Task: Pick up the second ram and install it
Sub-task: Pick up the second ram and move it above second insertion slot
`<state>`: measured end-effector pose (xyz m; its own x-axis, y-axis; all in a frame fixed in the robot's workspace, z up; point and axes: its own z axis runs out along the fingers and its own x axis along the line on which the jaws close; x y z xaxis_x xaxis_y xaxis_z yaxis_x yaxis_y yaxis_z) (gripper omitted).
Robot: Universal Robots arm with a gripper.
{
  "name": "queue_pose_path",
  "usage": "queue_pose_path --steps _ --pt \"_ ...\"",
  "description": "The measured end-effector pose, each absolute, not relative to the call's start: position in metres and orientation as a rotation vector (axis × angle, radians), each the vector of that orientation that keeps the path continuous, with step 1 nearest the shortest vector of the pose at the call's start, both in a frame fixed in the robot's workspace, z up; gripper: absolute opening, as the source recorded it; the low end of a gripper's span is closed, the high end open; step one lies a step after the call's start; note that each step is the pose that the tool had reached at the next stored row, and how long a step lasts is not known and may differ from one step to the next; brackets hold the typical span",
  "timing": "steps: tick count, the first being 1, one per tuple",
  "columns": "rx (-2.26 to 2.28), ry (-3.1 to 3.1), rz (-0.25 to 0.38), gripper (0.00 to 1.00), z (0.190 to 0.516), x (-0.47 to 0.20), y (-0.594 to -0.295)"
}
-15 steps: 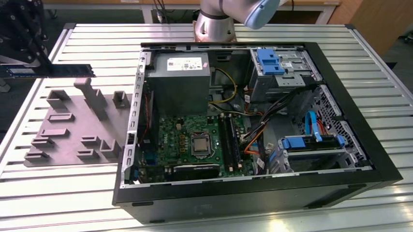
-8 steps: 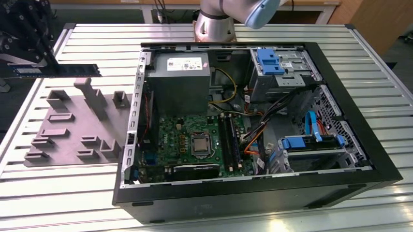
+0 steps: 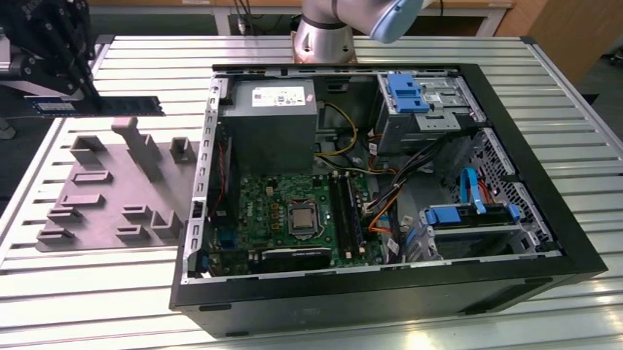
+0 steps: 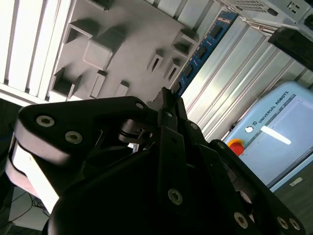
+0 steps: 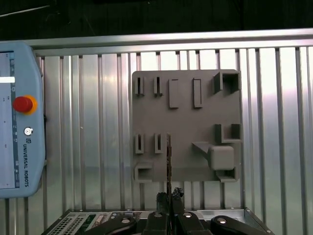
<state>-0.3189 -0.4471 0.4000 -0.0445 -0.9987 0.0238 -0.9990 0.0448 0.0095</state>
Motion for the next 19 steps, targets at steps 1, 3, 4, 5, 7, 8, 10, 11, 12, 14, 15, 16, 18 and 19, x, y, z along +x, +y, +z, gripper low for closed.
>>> queue_pose_path --steps 1,3,4,5,7,8,10,11,12,14,15,16,18,19 --pt "2.155 -2.253 0.015 0.14 0.400 -0.317 -0.447" --pt "2.155 -2.253 0.015 0.14 0.400 -0.315 -0.447" --pt "2.155 -2.253 0.015 0.14 0.400 -0.313 -0.447" --pt "2.155 -2.253 0.015 0.14 0.400 -0.312 -0.447" --pt "2.155 -2.253 0.015 0.14 0.400 -0.309 -0.447" --pt "2.155 -2.253 0.015 0.14 0.400 -0.307 -0.447" --pt "2.155 -2.253 0.015 0.14 0.400 -0.305 -0.447" --pt "2.155 -2.253 0.015 0.14 0.400 -0.304 -0.447" --pt "2.155 -2.253 0.015 0.14 0.400 -0.303 -0.447" --pt "2.155 -2.253 0.015 0.14 0.400 -0.302 -0.447" --pt "2.155 -2.253 0.015 0.14 0.400 -0.301 -0.447" --pt "2.155 -2.253 0.015 0.14 0.400 -0.300 -0.447" --pt "2.155 -2.253 0.015 0.14 0.400 -0.299 -0.447" --pt "2.155 -2.253 0.015 0.14 0.400 -0.298 -0.447"
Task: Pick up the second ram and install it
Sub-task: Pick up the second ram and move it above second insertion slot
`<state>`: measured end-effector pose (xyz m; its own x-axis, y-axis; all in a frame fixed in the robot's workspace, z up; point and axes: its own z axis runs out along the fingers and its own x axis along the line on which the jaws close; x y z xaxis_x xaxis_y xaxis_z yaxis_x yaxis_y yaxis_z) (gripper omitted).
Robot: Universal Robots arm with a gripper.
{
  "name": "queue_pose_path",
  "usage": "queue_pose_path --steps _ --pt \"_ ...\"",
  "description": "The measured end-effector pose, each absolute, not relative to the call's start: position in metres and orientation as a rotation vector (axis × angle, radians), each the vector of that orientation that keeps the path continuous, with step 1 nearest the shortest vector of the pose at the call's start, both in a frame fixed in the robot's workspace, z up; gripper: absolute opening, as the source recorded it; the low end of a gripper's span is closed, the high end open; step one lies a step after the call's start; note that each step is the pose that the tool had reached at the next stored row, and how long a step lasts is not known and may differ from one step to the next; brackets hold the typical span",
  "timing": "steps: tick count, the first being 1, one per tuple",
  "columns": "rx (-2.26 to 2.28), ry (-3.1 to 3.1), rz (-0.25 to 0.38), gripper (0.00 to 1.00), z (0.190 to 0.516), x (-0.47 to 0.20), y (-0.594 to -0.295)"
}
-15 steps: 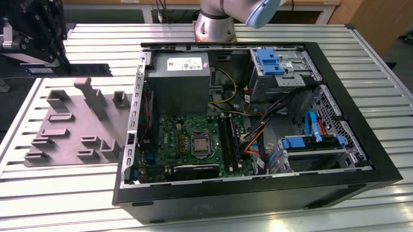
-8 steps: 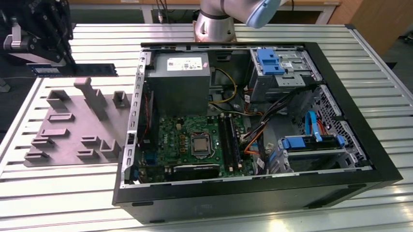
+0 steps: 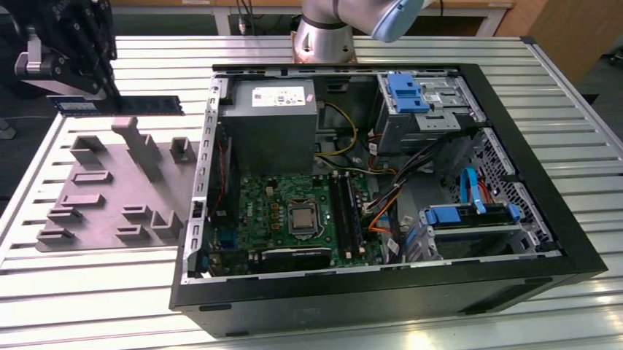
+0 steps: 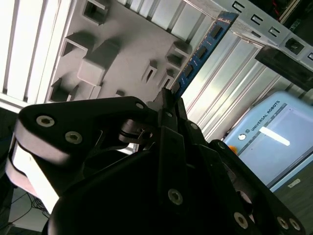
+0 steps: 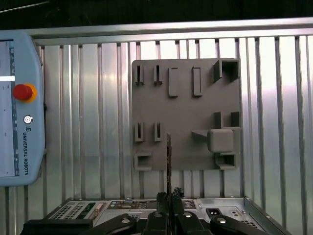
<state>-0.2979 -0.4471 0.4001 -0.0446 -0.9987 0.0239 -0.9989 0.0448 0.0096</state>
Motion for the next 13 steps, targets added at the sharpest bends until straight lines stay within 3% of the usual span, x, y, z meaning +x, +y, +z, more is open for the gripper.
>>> queue_pose_path --steps 13 --pt "2.155 -2.253 0.015 0.14 0.4000 -0.2889 -0.4471"
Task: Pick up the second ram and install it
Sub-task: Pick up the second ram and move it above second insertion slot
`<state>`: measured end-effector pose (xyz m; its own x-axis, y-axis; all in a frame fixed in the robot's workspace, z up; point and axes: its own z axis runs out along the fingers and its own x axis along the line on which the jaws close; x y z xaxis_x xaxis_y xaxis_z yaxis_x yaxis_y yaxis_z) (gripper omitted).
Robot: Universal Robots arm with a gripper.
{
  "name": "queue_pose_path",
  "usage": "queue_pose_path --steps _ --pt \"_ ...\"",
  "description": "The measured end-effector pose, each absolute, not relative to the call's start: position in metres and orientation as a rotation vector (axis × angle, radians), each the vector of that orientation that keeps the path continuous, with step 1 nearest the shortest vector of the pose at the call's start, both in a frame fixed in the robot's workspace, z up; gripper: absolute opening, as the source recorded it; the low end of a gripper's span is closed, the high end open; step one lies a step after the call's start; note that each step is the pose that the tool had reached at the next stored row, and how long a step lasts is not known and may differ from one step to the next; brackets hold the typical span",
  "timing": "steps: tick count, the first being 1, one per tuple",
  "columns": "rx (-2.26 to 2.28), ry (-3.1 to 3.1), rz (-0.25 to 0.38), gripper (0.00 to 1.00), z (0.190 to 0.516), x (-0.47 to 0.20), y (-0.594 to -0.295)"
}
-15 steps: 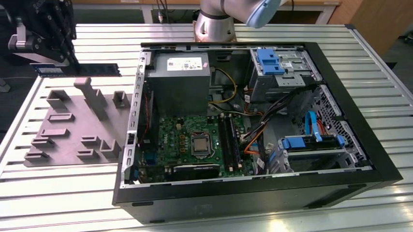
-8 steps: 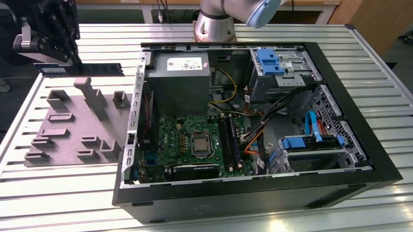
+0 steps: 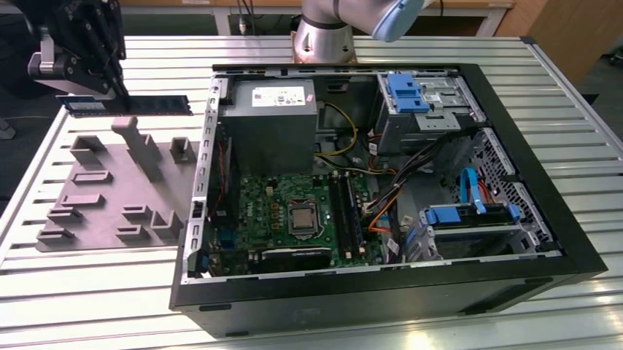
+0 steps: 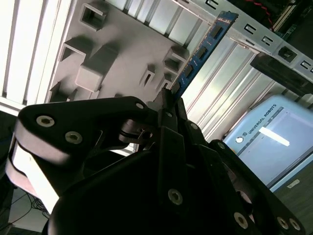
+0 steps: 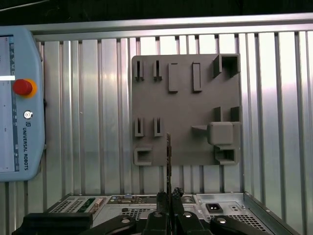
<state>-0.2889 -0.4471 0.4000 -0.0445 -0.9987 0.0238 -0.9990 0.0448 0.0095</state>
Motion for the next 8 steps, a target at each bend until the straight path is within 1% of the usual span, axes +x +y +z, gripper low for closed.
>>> queue_pose_path --steps 8 --pt "2.155 -2.253 0.015 0.14 0.4001 -0.2818 -0.4471"
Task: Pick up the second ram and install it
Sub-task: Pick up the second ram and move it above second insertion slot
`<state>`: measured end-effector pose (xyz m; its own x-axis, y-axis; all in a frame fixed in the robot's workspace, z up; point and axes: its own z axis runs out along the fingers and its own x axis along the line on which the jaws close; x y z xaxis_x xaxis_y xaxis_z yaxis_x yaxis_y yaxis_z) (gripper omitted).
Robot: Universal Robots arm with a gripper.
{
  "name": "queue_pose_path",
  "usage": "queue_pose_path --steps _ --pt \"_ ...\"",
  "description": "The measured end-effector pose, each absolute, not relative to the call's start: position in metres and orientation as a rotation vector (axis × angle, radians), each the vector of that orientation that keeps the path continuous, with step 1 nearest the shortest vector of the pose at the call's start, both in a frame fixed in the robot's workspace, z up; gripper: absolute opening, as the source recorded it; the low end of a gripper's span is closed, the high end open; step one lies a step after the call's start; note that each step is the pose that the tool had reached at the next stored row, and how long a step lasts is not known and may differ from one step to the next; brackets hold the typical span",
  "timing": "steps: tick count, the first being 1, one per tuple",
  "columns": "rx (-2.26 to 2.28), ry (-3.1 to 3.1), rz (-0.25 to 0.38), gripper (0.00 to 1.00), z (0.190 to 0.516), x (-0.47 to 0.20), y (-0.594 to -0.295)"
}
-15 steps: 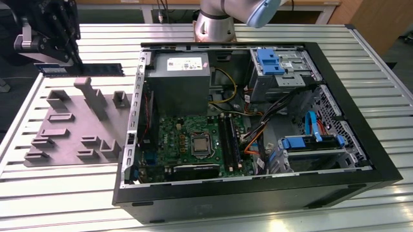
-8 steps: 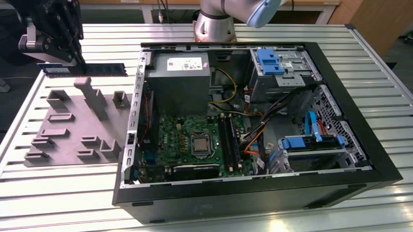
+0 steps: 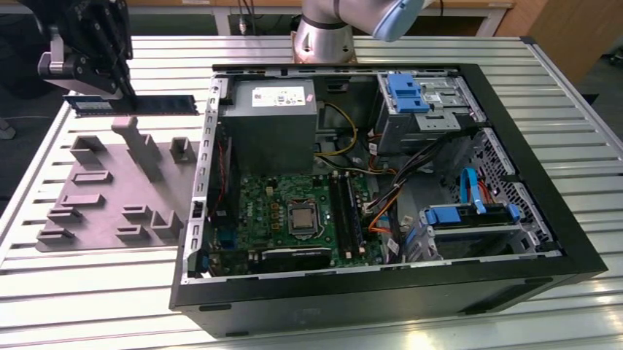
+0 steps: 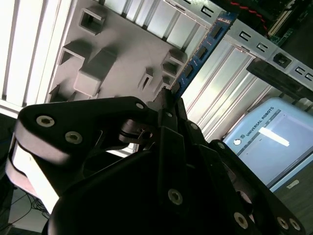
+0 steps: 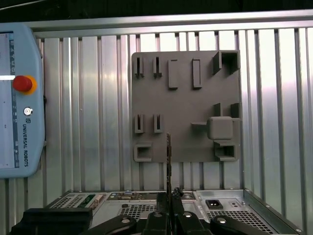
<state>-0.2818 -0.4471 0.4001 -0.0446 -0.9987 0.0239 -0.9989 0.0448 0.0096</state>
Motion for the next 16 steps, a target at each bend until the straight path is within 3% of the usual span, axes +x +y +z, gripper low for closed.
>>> queue_pose_path --steps 16 --pt "2.155 -2.253 0.015 0.14 0.400 -0.265 -0.447"
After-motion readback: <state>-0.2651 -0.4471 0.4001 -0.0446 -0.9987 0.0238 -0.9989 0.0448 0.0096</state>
